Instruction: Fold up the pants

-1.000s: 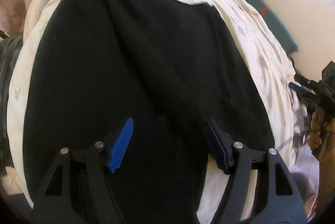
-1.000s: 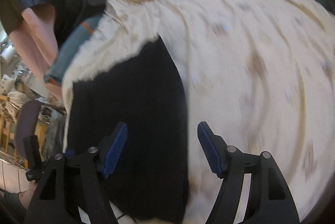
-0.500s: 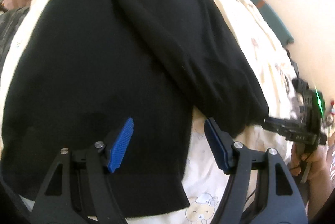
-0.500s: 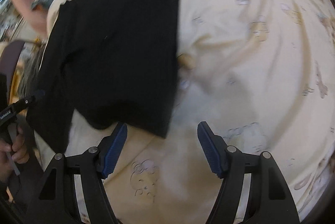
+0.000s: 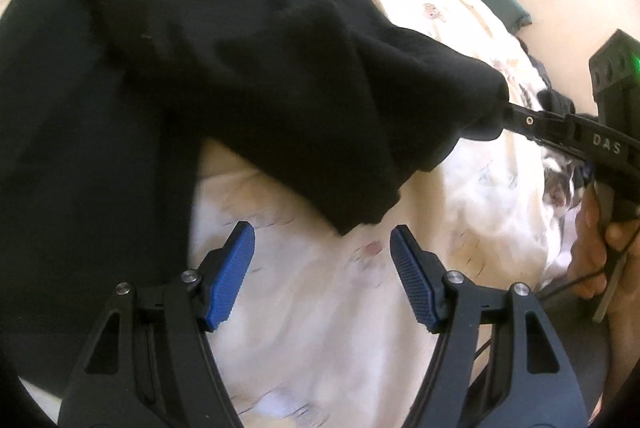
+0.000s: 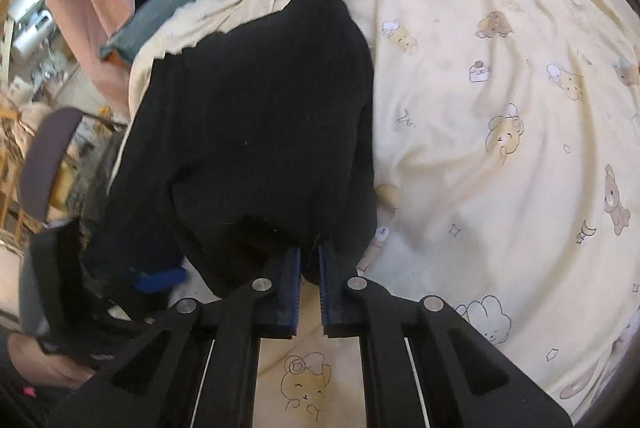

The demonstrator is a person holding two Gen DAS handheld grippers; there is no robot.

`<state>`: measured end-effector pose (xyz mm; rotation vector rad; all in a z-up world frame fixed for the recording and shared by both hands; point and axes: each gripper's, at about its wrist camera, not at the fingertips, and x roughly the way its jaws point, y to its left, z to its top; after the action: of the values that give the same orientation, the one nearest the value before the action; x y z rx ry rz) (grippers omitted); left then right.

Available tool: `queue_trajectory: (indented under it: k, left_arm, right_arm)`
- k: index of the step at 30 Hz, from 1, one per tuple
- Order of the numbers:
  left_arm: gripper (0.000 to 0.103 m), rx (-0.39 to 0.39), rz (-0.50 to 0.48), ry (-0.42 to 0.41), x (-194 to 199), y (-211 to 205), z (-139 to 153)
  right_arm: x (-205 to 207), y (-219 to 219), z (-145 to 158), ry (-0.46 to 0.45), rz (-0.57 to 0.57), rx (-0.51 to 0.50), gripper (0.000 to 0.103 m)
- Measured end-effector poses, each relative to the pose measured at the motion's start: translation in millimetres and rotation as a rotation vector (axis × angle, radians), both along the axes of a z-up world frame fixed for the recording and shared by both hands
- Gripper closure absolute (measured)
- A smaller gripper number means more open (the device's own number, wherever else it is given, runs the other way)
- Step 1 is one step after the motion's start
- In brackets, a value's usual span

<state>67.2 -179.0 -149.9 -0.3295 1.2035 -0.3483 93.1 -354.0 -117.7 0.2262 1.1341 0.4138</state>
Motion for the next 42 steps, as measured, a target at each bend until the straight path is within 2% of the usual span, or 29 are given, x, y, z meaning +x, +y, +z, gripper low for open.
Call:
queue_trajectory:
  k: [3,5,7,8,9,11,15,18,20,21,23,25,26,28,31,33,35,37,38,39,42]
  left_arm:
    - [0.038,-0.090,0.042,0.006,5.3,-7.0,-4.1]
    - [0.043,-0.114,0.072,-0.002,3.8,-6.9,-5.4]
    - [0.067,-0.095,0.080,-0.013,6.5,-12.6,-6.6]
    - [0.086,-0.094,0.089,-0.012,8.2,-11.4,-7.7]
    - [0.091,-0.118,0.094,-0.014,11.2,-12.4,-6.5]
    - [0.093,-0.157,0.089,-0.030,9.3,-4.4,1.3]
    - [0.095,-0.172,0.037,-0.074,-1.0,17.3,30.3]
    - [0.095,-0.202,0.030,-0.086,-2.4,37.2,53.0]
    - [0.097,-0.246,0.005,-0.055,-2.4,47.4,65.7]
    - [0.097,-0.234,-0.025,-0.065,-3.8,49.7,72.8]
    - [0.099,-0.169,-0.092,-0.085,-4.7,46.6,81.6]
    - [0.100,-0.139,-0.108,-0.040,-3.0,50.1,75.6]
    - [0.100,-0.134,-0.114,-0.026,-3.0,52.3,72.8]
    - [0.100,-0.105,-0.163,-0.011,-8.2,52.8,69.8]
    - [0.103,-0.042,-0.239,-0.030,-20.1,46.5,69.2]
    - [0.103,-0.044,-0.245,0.010,-22.1,46.3,63.6]
    - [0.103,-0.037,-0.279,0.025,-27.4,42.6,59.3]
    - [0.103,-0.022,-0.302,0.024,-34.2,39.7,55.9]
    - [0.103,-0.032,-0.304,0.037,-38.0,41.8,52.4]
    - [0.102,-0.024,-0.306,0.060,-39.9,40.6,47.1]
    - [0.096,-0.005,-0.306,0.156,-42.7,32.7,24.8]
  right_arm:
    - [-0.6,-1.8,-1.3,-0.002,-0.004,-0.002,0.096]
    - [-0.8,2.1,-2.4,-0.005,-0.005,-0.003,0.096]
    - [1.2,1.9,-3.0,-0.006,-0.019,-0.005,0.096]
    - [2.1,-0.2,-0.6,-0.010,-0.028,-0.006,0.096]
    - [4.6,-1.7,1.4,-0.016,-0.041,-0.004,0.097]
    - [6.9,-10.1,10.0,-0.046,-0.076,0.021,0.098]
    - [3.2,-19.1,28.4,-0.121,-0.108,0.075,0.098]
    - [0.2,-18.5,37.6,-0.162,-0.106,0.063,0.098]
    - [-3.6,-20.7,42.5,-0.181,-0.120,0.049,0.098]
    - [-4.4,-23.4,43.7,-0.179,-0.125,0.051,0.098]
    - [-10.0,-28.0,46.8,-0.155,-0.123,0.041,0.098]
    - [-11.9,-31.9,44.3,-0.096,-0.140,0.006,0.098]
    - [-11.8,-31.5,43.0,-0.059,-0.144,-0.054,0.098]
    - [-12.5,-29.4,39.9,0.005,-0.138,-0.106,0.098]
    - [-12.6,-18.4,30.6,0.069,-0.093,-0.236,0.098]
    - [-9.8,-18.2,13.6,0.182,-0.054,-0.195,0.097]
    - [-9.2,-28.9,8.2,0.200,-0.108,-0.195,0.096]
    - [-9.8,-41.1,8.1,0.232,-0.163,-0.117,0.093]
    - [-12.2,-43.3,7.8,0.252,-0.176,-0.101,0.087]
    - [-14.0,-43.9,7.9,0.268,-0.174,-0.113,0.083]
    - [-18.9,-44.4,12.0,0.266,-0.171,-0.179,0.083]
